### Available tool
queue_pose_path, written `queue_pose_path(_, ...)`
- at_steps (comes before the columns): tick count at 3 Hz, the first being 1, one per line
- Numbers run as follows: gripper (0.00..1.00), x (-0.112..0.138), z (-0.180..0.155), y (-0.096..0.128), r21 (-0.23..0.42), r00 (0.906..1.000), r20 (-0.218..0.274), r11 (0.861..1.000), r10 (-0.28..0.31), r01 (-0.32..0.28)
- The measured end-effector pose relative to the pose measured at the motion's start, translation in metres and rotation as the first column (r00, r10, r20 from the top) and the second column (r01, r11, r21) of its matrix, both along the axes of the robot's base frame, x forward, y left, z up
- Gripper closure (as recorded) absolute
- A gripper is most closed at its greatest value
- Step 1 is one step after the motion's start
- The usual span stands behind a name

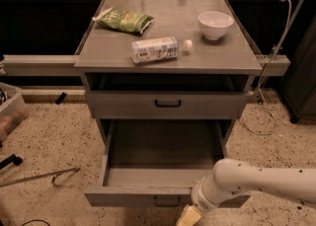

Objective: Open middle drawer

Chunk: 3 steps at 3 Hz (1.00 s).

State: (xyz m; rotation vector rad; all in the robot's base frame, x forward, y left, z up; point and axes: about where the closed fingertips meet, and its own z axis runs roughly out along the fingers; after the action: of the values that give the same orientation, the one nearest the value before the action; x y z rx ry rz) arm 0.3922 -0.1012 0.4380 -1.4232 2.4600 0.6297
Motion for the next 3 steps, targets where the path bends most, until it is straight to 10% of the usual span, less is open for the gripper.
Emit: queue_pose_path(3,0.0,-0.019,-0.001,0.003,0.016,0.9982,-0.059,1.0,-0.003,0.004)
